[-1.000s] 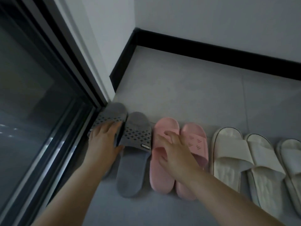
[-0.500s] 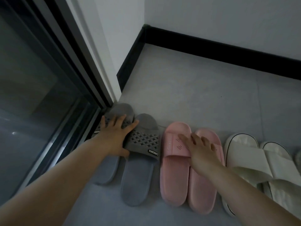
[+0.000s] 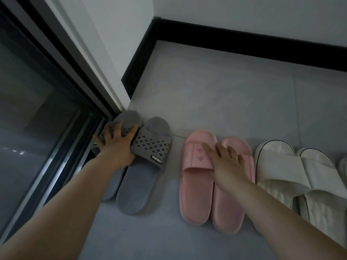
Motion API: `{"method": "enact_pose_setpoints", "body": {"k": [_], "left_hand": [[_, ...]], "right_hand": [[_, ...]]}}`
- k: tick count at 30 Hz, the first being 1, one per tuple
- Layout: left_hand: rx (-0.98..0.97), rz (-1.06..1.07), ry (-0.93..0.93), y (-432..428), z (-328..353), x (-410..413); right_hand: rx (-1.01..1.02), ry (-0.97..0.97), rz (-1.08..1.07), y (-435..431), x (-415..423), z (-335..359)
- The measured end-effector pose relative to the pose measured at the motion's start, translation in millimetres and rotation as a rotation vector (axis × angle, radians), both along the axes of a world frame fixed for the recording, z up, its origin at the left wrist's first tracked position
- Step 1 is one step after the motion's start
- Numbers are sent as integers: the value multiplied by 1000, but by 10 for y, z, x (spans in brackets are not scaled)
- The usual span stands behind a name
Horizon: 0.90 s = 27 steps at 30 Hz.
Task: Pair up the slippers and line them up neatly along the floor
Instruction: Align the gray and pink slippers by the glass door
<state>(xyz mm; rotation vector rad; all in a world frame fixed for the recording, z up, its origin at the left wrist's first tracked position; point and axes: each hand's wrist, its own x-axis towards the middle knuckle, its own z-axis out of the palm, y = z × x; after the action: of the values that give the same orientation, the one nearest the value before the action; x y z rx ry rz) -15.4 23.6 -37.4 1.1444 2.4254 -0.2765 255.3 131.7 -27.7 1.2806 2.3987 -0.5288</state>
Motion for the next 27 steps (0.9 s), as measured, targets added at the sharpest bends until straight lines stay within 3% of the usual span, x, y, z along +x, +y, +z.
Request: {"method": "enact_pose_setpoints", "body": {"k": [5, 9, 12, 14, 16, 19, 27], "left_hand": [[-46, -22, 82, 30, 81, 120], [-146, -169, 125, 106, 333, 364], [-29, -474, 40, 344, 564, 817], [-37, -606, -130, 575, 704, 1191], [-182, -611, -219, 766, 759, 1507], [-356, -575, -170, 896, 644, 1761], [-223, -536, -104, 964, 401, 1619]], "right_hand": [[-69, 26, 34, 25, 37, 28], [-36, 92, -86, 54, 329, 78], [-85, 83, -113, 125, 684, 117], [-135, 108, -80, 183, 810, 166], [-170, 164, -81, 234, 836, 222], [-193, 220, -107, 254, 817, 216], [-286, 432, -182, 361, 885, 142]]}}
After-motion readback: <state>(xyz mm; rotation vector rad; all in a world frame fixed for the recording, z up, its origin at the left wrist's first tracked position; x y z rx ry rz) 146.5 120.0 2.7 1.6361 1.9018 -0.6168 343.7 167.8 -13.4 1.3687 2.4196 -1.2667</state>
